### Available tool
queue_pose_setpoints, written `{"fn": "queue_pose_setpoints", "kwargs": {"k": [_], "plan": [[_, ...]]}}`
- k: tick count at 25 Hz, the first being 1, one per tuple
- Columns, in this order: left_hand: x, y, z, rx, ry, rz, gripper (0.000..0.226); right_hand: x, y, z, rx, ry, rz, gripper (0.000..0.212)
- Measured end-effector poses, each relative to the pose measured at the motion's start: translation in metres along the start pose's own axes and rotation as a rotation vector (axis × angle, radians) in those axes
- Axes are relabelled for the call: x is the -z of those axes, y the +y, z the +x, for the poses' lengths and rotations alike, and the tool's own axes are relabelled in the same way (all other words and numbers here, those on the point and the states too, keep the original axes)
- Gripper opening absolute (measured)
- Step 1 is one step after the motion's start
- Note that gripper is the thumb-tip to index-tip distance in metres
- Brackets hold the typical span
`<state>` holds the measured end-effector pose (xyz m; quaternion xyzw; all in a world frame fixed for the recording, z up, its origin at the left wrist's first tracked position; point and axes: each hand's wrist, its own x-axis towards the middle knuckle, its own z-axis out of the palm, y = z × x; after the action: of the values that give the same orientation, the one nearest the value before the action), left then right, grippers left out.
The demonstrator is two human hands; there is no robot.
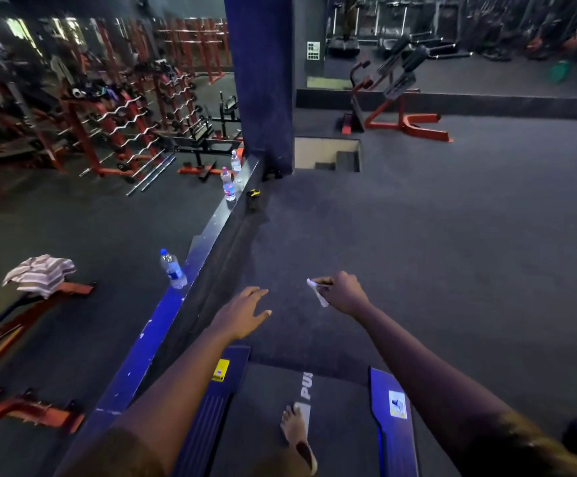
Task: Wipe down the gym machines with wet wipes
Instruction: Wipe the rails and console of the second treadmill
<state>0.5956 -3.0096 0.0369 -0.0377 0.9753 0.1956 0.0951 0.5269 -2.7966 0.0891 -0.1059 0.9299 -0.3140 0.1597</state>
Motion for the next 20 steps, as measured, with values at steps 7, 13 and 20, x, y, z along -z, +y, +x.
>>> {"fn": "queue_pose_setpoints", "kwargs": {"k": [7,13,20], "plan": [[0.043,-0.032,0.16,0.073,-0.041,0.004,0.057,0.024,-0.035,0.181,0.051,-0.087,-0.057,0.028],[0.067,-0.059,0.268,0.137,-0.054,-0.018,0.06,0.013,-0.047,0.303,0.115,-0.122,-0.084,0.027],[0.02,-0.151,0.378,0.37,-0.031,-0.097,0.065,-0.067,-0.042,0.468,0.34,-0.258,-0.211,0.029]]}}
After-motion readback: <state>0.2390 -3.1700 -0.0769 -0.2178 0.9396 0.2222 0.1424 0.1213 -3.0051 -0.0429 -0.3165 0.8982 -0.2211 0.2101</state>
